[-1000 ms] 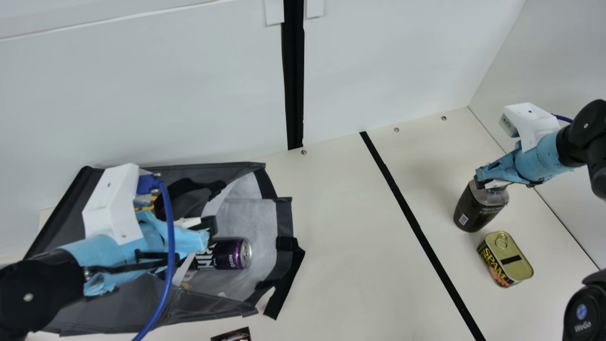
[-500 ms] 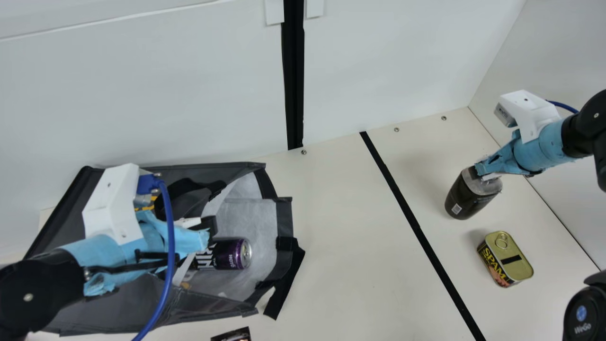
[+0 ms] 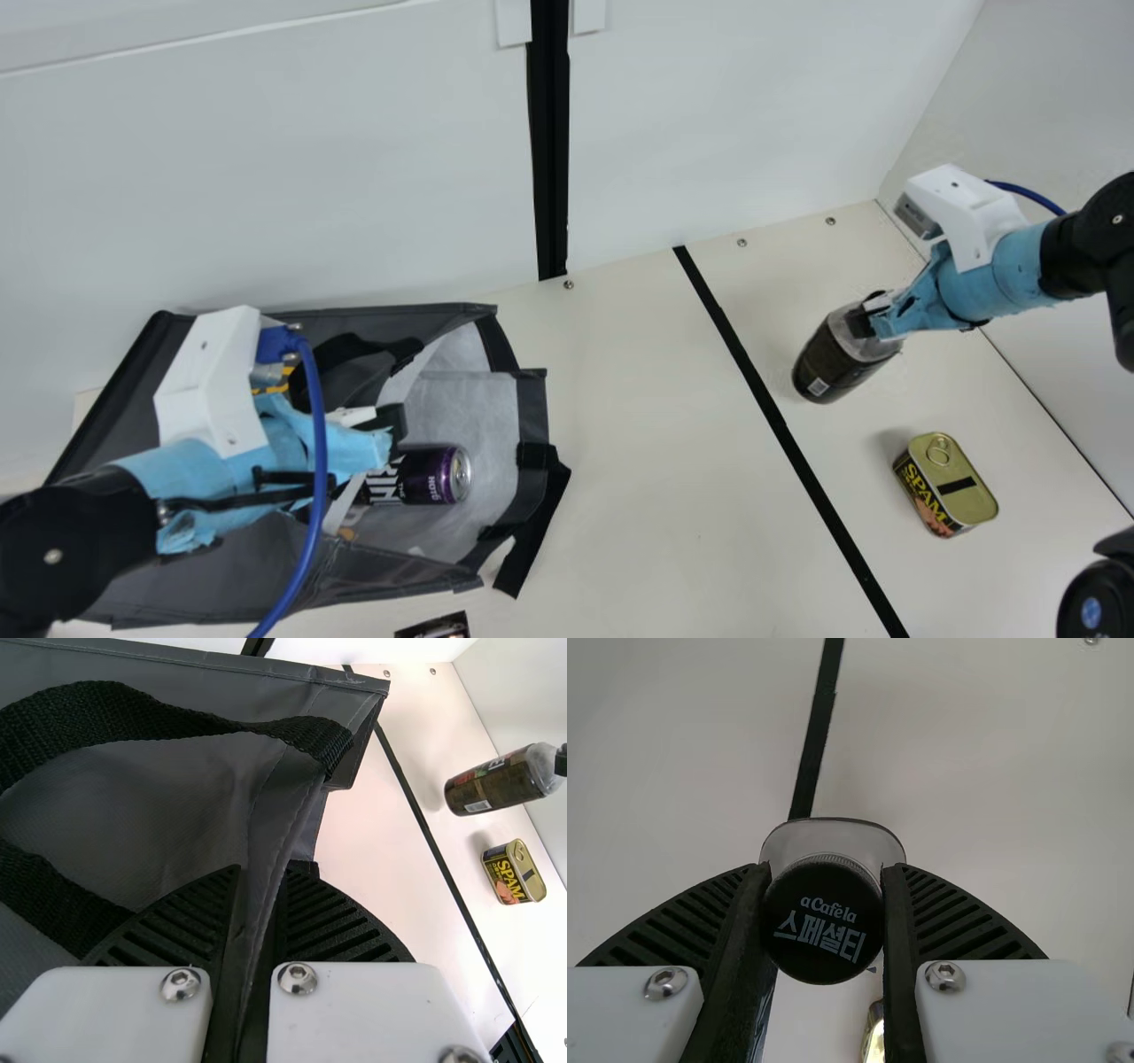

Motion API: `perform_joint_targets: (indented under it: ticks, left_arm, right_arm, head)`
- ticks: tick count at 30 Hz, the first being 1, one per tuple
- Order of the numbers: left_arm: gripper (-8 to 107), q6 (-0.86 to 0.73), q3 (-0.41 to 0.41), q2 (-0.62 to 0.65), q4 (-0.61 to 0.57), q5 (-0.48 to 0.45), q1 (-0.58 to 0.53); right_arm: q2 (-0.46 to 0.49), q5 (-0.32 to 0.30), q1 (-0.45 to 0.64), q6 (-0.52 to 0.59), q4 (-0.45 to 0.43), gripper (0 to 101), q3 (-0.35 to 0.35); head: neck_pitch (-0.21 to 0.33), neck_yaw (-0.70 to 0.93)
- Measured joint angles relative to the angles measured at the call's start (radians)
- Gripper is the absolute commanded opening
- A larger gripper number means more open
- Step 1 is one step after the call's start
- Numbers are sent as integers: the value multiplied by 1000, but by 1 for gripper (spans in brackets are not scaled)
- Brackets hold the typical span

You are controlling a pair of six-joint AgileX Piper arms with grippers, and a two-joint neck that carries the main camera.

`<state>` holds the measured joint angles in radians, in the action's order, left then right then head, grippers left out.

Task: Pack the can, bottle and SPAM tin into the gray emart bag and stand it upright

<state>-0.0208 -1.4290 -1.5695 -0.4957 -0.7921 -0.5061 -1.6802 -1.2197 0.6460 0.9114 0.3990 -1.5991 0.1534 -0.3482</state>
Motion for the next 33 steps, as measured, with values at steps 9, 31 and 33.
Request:
perform_joint_targets:
  ticks: [9, 31, 33]
  left_arm:
    - [-8, 0, 0, 0, 0, 0, 0]
    - [-8, 0, 0, 0, 0, 0, 0]
    - [-8, 0, 0, 0, 0, 0, 0]
  right_arm:
    - [59, 0, -25, 62, 39, 0, 73]
    - [211, 1, -140, 168, 154, 0, 239]
    - [222, 1, -150, 170, 162, 0, 248]
  head:
    - [0, 0]
    - [-2, 0]
    - [-2, 2]
